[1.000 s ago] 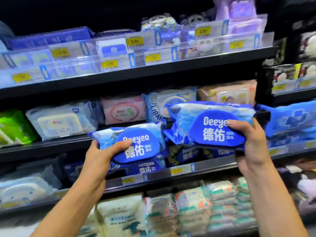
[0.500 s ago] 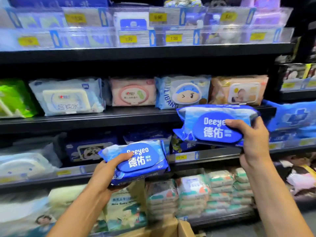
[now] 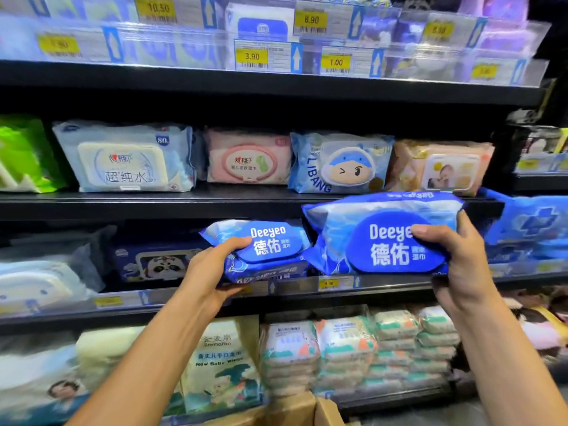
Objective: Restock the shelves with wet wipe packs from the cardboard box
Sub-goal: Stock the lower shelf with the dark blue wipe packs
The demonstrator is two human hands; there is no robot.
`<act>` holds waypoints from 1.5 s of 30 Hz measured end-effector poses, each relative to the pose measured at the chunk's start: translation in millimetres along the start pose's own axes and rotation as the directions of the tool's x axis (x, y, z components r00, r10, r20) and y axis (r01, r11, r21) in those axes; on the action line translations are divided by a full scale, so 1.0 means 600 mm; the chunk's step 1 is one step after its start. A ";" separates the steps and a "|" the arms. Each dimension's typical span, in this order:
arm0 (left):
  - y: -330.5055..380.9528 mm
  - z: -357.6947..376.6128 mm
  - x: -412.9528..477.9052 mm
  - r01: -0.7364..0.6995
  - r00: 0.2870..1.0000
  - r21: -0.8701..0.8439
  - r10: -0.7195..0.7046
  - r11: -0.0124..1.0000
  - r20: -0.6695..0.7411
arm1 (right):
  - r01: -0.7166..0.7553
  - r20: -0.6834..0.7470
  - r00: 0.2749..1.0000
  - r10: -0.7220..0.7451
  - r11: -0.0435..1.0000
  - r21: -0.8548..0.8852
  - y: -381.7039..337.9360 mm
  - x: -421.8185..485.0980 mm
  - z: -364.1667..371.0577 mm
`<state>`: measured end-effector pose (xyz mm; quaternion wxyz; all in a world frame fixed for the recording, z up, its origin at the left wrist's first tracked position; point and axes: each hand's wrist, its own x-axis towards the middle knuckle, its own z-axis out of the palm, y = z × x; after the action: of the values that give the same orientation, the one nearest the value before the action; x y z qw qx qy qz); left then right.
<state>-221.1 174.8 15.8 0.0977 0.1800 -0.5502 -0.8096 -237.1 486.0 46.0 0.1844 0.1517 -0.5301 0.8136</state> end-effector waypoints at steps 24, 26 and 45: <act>-0.032 0.038 0.053 -0.172 0.975 -0.367 0.105 0.914 -0.194 | -0.159 0.131 0.977 0.168 0.984 -0.074 0.098 0.002 -0.011; -0.035 0.038 0.051 -0.212 0.968 -0.353 0.147 0.911 -0.204 | -0.159 0.129 0.977 0.167 0.985 -0.067 0.100 0.003 -0.009; -0.013 0.004 0.056 -0.333 0.903 0.547 0.427 0.768 -0.049 | -0.294 -0.197 0.932 0.304 0.953 0.079 0.162 -0.009 0.050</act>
<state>-252.7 167.9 3.3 0.2537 0.1529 -0.7648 -0.5721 -275.6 421.8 -22.7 0.1091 -0.0119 -0.5052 0.8560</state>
